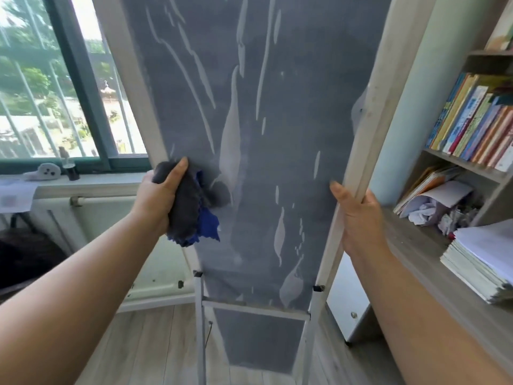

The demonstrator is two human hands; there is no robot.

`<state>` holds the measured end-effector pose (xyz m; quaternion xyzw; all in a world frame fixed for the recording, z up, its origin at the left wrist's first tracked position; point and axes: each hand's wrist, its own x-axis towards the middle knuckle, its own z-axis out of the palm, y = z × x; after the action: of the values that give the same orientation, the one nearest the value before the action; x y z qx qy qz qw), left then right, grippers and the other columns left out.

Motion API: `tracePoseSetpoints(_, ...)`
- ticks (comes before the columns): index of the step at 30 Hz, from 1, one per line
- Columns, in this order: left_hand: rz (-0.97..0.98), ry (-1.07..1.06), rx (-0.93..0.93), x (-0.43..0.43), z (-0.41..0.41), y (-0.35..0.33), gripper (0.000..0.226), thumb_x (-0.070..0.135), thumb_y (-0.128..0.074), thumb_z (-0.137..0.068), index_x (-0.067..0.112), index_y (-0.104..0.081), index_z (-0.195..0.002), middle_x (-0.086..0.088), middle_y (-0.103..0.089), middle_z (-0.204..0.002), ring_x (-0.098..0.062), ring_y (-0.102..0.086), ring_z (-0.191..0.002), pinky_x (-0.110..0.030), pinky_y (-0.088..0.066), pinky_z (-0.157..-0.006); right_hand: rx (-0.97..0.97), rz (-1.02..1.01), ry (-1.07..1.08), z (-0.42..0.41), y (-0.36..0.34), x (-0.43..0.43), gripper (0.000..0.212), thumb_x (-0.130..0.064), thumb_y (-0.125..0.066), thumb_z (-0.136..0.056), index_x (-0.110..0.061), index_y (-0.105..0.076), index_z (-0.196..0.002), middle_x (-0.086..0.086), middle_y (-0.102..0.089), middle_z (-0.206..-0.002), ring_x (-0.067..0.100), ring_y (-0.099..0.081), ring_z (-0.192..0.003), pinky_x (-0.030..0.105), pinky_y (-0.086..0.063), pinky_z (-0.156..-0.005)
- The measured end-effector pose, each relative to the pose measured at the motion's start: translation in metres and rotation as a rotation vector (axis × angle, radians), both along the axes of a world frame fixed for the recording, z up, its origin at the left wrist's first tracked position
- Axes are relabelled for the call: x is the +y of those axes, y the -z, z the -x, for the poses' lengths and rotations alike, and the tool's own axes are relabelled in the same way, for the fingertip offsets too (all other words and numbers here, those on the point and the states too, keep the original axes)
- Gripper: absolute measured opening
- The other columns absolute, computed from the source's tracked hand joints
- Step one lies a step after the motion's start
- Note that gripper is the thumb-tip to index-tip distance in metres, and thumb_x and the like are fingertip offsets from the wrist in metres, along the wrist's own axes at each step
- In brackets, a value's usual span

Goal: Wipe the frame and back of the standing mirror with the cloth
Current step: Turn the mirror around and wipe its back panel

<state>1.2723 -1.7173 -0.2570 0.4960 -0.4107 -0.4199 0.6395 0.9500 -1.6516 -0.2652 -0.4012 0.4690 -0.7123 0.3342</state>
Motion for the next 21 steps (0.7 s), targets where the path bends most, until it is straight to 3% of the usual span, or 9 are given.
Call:
tracePoseSetpoints(3, 0.009, 0.055, -0.026, -0.05, -0.003, 0.005, 0.034, 0.054, -0.075, -0.079, 0.025, -0.069, -0.095, 0.007, -0.077, -0.084, -0.012, -0.074, -0.081, -0.023, -0.055, -0.064, 0.012, 0.005, 0.057, -0.007, 0.0, -0.028, 0.044, -0.054, -0.083, -0.059, -0.032, -0.07, -0.095, -0.01, -0.075, -0.093, 0.017, -0.071, -0.095, 0.045, -0.056, -0.095)
tracePoseSetpoints(7, 0.014, 0.194, -0.031, -0.122, -0.006, 0.014, 0.039, 0.059, -0.077, -0.07, 0.027, -0.071, -0.09, 0.01, -0.078, -0.079, -0.011, -0.075, -0.077, -0.022, -0.058, -0.06, 0.035, 0.018, 0.184, -0.021, 0.009, -0.064, 0.045, -0.06, -0.085, -0.057, -0.039, -0.073, -0.095, -0.006, -0.077, -0.1, 0.018, -0.073, -0.095, 0.05, -0.056, -0.094)
tracePoseSetpoints(10, 0.017, 0.324, -0.027, -0.173, -0.006, 0.017, 0.054, 0.067, -0.079, -0.056, 0.029, -0.073, -0.093, 0.004, -0.079, -0.09, -0.019, -0.076, -0.087, -0.036, -0.061, -0.081, 0.026, 0.034, 0.3, -0.036, 0.014, -0.078, 0.058, -0.062, -0.087, -0.054, -0.031, -0.072, -0.102, 0.001, -0.076, -0.107, 0.028, -0.07, -0.105, 0.055, -0.052, -0.099)
tracePoseSetpoints(12, 0.007, 0.395, -0.019, -0.2, 0.0, 0.013, 0.073, 0.073, -0.082, -0.048, 0.026, -0.07, -0.103, -0.002, -0.077, -0.1, -0.024, -0.074, -0.095, -0.045, -0.058, -0.091, 0.021, 0.058, 0.381, -0.044, 0.013, -0.077, 0.053, -0.059, -0.088, -0.056, -0.03, -0.073, -0.098, 0.001, -0.076, -0.104, 0.028, -0.07, -0.105, 0.056, -0.05, -0.1)
tracePoseSetpoints(14, -0.009, 0.476, 0.0, -0.224, 0.011, 0.007, 0.079, 0.078, -0.083, -0.038, 0.028, -0.072, -0.098, -0.003, -0.078, -0.1, -0.025, -0.074, -0.096, -0.047, -0.058, -0.092, 0.014, 0.072, 0.465, -0.051, 0.012, -0.076, 0.042, -0.05, -0.088, -0.061, -0.031, -0.073, -0.095, -0.002, -0.077, -0.102, 0.022, -0.071, -0.103, 0.054, -0.05, -0.102)
tracePoseSetpoints(17, -0.003, 0.619, -0.029, -0.251, 0.038, -0.002, 0.057, 0.077, -0.082, -0.045, 0.032, -0.074, -0.079, -0.001, -0.078, -0.091, -0.026, -0.074, -0.094, -0.049, -0.057, -0.094, 0.003, 0.069, 0.591, -0.057, 0.01, -0.071, 0.041, -0.045, -0.085, -0.058, -0.028, -0.071, -0.093, -0.011, -0.075, -0.094, 0.011, -0.07, -0.096, 0.047, -0.049, -0.105)
tracePoseSetpoints(21, 0.043, 0.729, -0.014, -0.275, 0.08, -0.007, 0.037, 0.068, -0.076, -0.06, 0.033, -0.074, -0.07, 0.002, -0.077, -0.08, -0.021, -0.075, -0.084, -0.046, -0.059, -0.09, 0.006, 0.088, 0.677, -0.052, 0.007, -0.067, 0.046, -0.043, -0.084, -0.058, -0.025, -0.068, -0.097, 0.0, -0.074, -0.105, 0.026, -0.068, -0.108, 0.052, -0.048, -0.106)
